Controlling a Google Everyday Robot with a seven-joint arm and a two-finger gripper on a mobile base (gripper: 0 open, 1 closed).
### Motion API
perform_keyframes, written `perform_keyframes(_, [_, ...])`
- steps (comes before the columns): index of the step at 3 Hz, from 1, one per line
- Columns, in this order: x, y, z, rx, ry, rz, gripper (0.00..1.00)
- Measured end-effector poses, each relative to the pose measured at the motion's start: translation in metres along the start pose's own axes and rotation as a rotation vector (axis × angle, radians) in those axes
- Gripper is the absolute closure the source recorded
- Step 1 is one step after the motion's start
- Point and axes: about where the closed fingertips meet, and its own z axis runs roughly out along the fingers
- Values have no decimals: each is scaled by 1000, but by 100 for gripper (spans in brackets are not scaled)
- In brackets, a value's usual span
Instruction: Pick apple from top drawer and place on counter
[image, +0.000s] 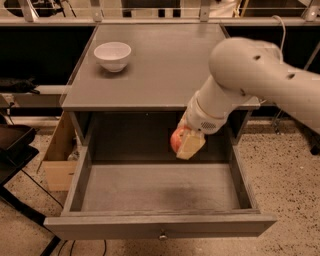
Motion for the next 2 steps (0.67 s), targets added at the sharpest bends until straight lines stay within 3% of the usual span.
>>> perform_keyframes(1, [-32,-38,-64,56,96,-16,100])
perform_keyframes(2, [-53,-75,-87,24,163,8,100])
